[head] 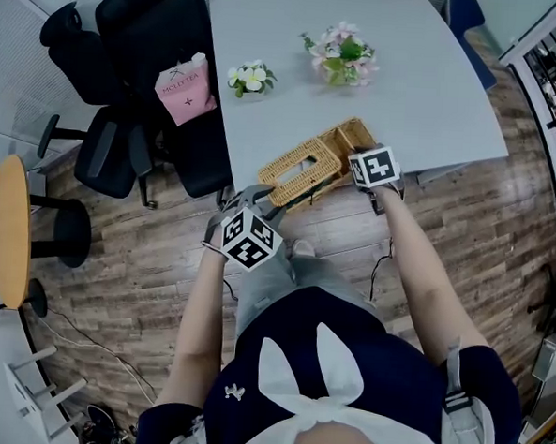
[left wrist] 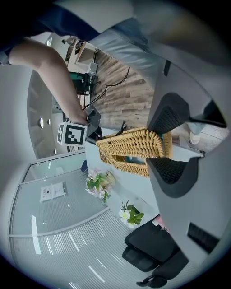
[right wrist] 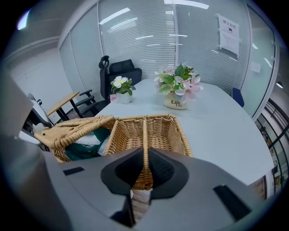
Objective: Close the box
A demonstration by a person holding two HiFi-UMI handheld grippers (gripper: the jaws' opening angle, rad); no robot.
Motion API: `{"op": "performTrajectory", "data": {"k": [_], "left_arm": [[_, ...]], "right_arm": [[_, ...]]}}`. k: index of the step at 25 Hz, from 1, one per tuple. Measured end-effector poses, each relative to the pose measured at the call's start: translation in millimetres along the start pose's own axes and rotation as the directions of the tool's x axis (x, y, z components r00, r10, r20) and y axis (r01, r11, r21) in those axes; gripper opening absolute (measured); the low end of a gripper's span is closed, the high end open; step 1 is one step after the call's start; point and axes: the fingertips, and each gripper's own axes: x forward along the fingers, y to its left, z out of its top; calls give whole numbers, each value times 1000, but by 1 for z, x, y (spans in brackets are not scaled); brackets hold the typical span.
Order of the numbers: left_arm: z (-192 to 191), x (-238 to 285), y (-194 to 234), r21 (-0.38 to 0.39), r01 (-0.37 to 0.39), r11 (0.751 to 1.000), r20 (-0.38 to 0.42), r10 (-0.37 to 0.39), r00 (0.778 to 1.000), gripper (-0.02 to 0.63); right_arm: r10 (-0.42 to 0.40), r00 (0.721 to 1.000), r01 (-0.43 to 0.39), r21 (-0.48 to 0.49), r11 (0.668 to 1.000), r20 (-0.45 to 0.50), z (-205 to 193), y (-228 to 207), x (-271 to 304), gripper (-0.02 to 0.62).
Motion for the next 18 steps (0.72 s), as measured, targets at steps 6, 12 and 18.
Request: {"op": "performTrajectory", "data": {"k": [6, 12, 18], "left_arm": [[-3, 5, -4, 47, -3, 999, -27, 4, 1000, 161], [-6, 8, -9, 78, 2, 997, -54, 2, 999, 178], [-10, 12, -12, 112, 21, 993, -79, -12, 997, 185]], "right_arm": [[-5, 1000, 5, -5, 1000, 5, 1, -1, 0, 41], [-17, 1000, 17, -7, 1000, 14, 0, 0, -1, 41], [-20, 1000, 20, -8, 1000, 17, 0, 0, -1, 41]]}}
